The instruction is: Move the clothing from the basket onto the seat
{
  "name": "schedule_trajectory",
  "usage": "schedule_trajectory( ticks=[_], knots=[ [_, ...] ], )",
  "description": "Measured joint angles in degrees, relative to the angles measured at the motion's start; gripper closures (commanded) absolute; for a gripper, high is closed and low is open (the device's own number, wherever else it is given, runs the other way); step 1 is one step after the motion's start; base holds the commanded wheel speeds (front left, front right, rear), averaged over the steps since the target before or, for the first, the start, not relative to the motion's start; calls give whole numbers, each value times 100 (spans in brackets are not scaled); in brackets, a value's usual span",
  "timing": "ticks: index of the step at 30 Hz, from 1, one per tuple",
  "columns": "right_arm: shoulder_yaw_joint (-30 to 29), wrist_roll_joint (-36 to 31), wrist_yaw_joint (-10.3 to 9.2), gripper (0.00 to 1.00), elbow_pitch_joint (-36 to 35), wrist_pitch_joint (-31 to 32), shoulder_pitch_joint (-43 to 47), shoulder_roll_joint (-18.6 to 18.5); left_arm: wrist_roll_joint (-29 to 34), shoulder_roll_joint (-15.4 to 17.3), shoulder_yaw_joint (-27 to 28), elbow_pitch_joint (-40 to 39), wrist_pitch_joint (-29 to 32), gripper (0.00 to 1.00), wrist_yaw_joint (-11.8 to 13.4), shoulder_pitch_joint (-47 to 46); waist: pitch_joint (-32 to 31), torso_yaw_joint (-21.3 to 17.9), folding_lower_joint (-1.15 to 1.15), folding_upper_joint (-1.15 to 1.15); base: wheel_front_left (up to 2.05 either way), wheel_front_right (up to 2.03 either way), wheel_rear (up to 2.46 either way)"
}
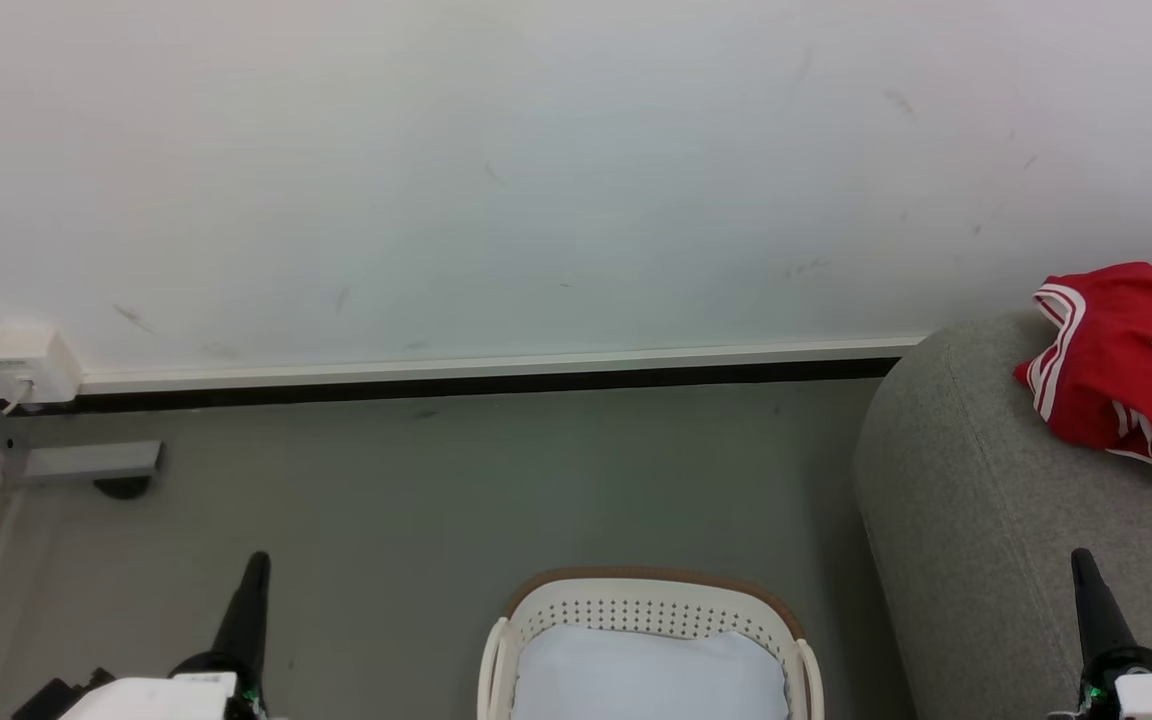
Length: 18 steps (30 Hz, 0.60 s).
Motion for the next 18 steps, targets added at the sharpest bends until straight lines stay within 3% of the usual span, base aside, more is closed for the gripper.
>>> schedule_trajectory(
  ticks=[18],
  knots=[
    [-5,805,0,100,-59,193,-90,-14,-693,-13,103,-66,201,100,0,-66,47,-44,0,0,0,0,0]
  ],
)
